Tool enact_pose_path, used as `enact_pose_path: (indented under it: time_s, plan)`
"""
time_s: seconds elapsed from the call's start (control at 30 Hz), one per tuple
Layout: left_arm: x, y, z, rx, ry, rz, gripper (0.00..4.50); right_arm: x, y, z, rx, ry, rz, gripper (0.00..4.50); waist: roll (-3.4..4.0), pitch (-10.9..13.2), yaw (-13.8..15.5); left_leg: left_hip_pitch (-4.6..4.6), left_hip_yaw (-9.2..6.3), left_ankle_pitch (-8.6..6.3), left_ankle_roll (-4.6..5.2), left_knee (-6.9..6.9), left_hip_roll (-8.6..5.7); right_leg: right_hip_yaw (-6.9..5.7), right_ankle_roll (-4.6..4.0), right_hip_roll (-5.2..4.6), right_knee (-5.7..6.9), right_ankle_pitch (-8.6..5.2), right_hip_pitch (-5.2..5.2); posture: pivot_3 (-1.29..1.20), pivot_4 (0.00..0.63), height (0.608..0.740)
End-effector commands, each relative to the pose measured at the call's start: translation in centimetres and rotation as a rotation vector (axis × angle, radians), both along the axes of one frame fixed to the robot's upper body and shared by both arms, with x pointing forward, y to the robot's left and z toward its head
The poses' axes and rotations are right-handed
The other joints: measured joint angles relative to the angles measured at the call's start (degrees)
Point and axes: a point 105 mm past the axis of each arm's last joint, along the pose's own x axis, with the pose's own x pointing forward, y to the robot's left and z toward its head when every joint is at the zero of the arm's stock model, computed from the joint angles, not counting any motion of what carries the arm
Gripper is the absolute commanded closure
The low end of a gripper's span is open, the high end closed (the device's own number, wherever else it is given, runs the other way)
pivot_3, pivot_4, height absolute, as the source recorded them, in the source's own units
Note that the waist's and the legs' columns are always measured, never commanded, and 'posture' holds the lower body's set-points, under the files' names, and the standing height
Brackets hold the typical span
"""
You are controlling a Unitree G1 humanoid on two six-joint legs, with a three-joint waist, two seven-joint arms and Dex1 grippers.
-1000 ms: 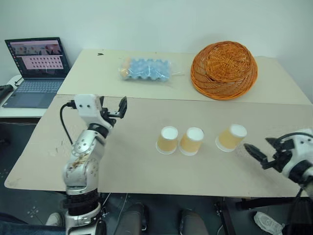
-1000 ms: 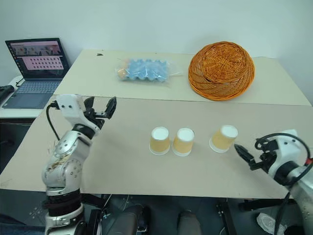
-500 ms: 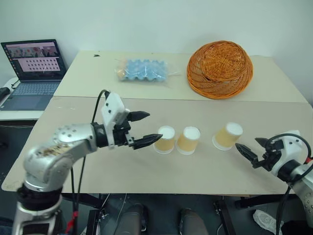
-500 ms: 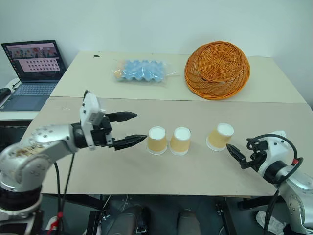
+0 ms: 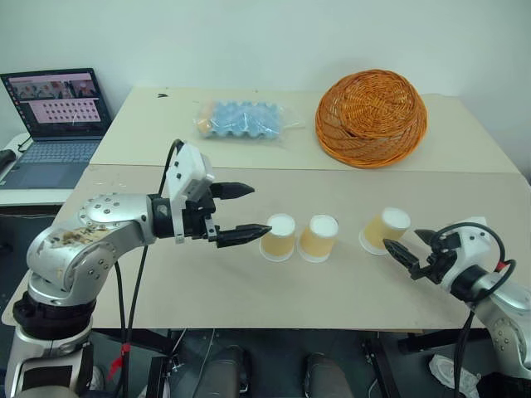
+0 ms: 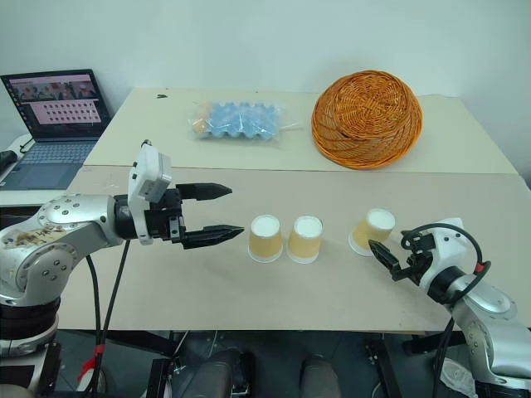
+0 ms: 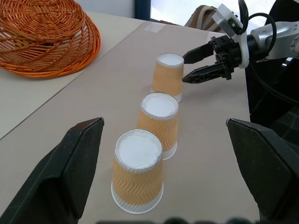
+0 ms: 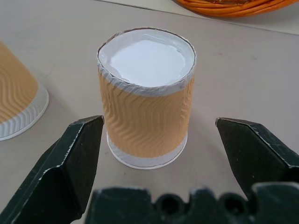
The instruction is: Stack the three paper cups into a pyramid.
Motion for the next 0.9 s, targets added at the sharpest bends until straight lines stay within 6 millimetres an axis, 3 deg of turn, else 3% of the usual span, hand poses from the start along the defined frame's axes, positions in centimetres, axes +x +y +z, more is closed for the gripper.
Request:
enact_pose_path:
  time_s: [0.03, 0.47, 0.87, 0.9]
  plan:
    - [-0.4, -0.2, 0.7, 0.010, -0.053, -0.015, 0.03, 0.9, 0.2, 1.3, -0.008, -0.071, -0.003, 0.00, 0.00, 0.00, -0.01, 0.00, 0.00, 0.00, 0.00, 0.00, 0.00, 0.00, 0.00, 0.00, 0.00, 0.00, -0.01, 0.00, 0.150, 0.726]
    - [-0.3, -0.1, 0.1, 0.018, -0.049, 0.006, 0.03, 2.7, 1.9, 3.5, 0.004, -0.143, 0.033, 0.00, 0.01, 0.00, -0.01, -0.01, 0.01, 0.03, -0.05, -0.03, -0.01, 0.00, -0.01, 0.00, 0.01, -0.01, -0.01, 0.00, 0.150, 0.726]
    - [-0.4, 0.0, 0.0, 0.024, -0.055, 0.009, 0.03, 3.7, 1.1, 2.0, 0.008, -0.111, -0.002, 0.00, 0.02, 0.01, -0.05, -0.03, 0.02, 0.04, -0.06, -0.06, -0.03, 0.00, -0.02, -0.01, 0.00, -0.02, 0.01, 0.00, 0.150, 0.726]
    - [-0.4, 0.0, -0.1, 0.026, -0.054, 0.011, 0.00, 3.7, 1.1, 2.1, 0.007, -0.114, -0.002, 0.26, 0.02, 0.01, -0.05, -0.03, 0.02, 0.04, -0.07, -0.06, -0.02, 0.00, -0.02, -0.01, 0.01, -0.02, 0.01, 0.00, 0.150, 0.726]
